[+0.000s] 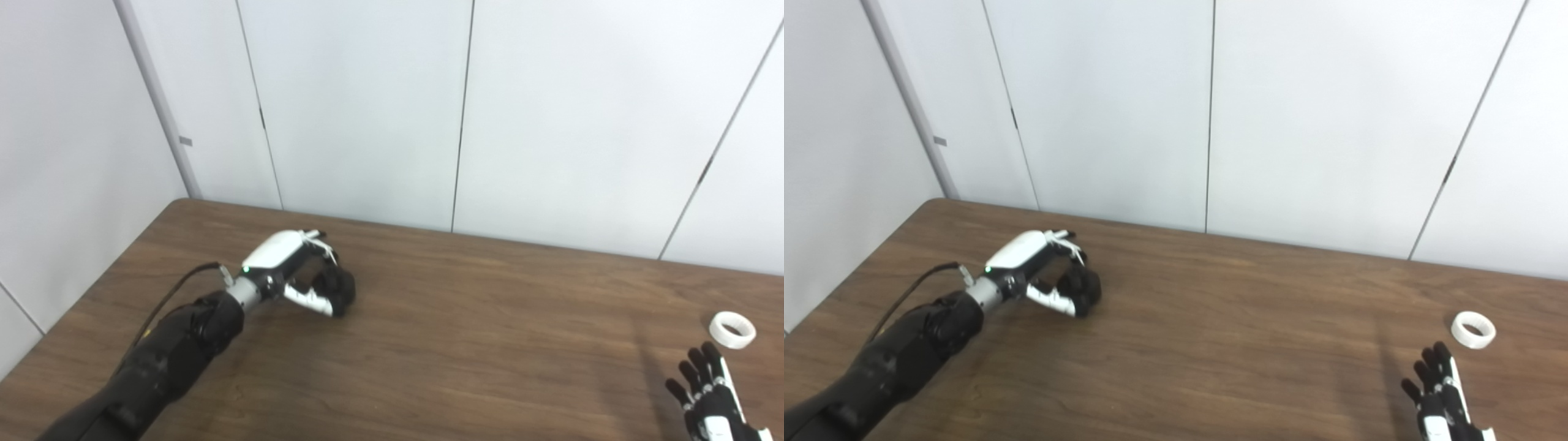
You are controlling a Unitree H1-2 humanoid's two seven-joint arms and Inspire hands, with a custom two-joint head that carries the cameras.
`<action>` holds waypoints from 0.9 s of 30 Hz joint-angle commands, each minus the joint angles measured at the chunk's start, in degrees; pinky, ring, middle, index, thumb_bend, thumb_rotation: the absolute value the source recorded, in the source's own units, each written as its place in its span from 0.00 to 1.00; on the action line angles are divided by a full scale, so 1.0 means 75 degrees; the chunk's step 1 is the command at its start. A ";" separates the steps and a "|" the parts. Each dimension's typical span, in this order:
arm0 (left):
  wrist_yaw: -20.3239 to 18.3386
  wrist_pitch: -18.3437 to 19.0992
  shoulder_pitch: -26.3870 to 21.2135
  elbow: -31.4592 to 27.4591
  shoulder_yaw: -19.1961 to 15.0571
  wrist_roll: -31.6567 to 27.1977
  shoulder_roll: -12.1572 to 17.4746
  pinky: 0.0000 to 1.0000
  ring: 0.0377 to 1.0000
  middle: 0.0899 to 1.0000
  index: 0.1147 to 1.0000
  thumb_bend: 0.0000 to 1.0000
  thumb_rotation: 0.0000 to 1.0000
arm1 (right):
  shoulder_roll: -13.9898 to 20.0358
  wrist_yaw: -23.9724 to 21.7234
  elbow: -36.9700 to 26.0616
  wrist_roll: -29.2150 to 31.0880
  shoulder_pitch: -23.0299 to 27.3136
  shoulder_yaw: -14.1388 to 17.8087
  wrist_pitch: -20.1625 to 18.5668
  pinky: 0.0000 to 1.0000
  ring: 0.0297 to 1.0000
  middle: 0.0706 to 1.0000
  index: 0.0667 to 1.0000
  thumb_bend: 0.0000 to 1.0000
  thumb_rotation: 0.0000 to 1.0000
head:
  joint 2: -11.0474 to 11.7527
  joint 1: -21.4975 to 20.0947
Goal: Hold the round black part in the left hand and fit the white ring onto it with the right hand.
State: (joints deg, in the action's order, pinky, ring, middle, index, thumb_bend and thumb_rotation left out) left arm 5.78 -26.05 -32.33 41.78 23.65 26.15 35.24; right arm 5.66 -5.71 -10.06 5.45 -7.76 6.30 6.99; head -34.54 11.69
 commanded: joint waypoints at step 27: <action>-0.0659 -0.0114 0.1036 -0.3401 0.1002 0.0503 -0.0529 1.00 1.00 0.82 0.41 0.52 0.06 | 0.0052 0.0638 -0.2763 -0.0464 0.0821 0.0093 -0.1168 0.90 0.97 0.98 0.96 0.46 0.95 | -0.0640 -0.0955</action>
State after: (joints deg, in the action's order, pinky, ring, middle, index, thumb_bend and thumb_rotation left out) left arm 1.63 -26.14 -24.34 17.93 31.51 29.33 30.89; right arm 6.00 -1.56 -28.23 2.77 -2.97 6.70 -2.35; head -38.85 5.19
